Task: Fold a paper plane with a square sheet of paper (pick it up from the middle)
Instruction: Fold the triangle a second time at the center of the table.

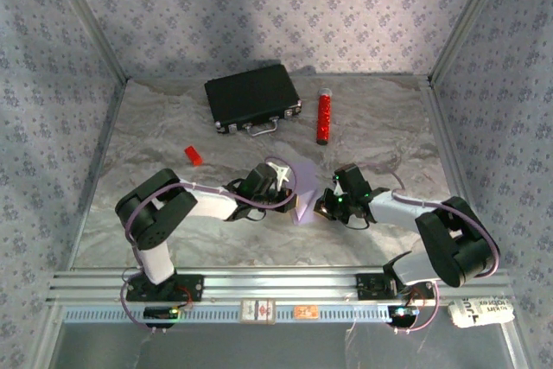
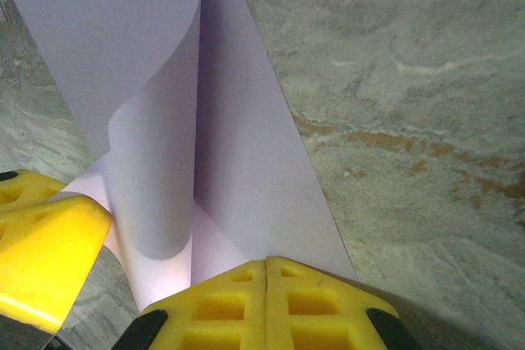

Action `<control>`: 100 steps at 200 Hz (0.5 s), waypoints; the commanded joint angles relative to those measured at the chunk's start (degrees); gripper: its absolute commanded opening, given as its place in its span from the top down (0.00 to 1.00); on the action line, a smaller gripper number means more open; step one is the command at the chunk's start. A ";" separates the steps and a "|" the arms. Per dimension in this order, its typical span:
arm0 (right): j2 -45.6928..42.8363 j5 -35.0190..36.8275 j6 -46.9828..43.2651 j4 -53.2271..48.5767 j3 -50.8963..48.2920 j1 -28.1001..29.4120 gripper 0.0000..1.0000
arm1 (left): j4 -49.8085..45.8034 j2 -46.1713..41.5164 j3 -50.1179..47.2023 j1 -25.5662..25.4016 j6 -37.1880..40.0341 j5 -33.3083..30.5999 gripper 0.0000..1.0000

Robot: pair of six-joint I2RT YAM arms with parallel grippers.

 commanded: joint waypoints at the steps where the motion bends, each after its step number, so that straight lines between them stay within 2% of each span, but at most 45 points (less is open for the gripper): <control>1: 0.78 2.86 -1.17 -4.45 -0.61 -0.17 0.94 | -0.71 0.90 1.55 0.33 1.64 -0.98 0.98; 100: 0.19 2.18 -1.51 -4.67 -0.35 -0.29 0.94 | 0.86 2.00 1.01 0.84 1.20 -1.58 0.96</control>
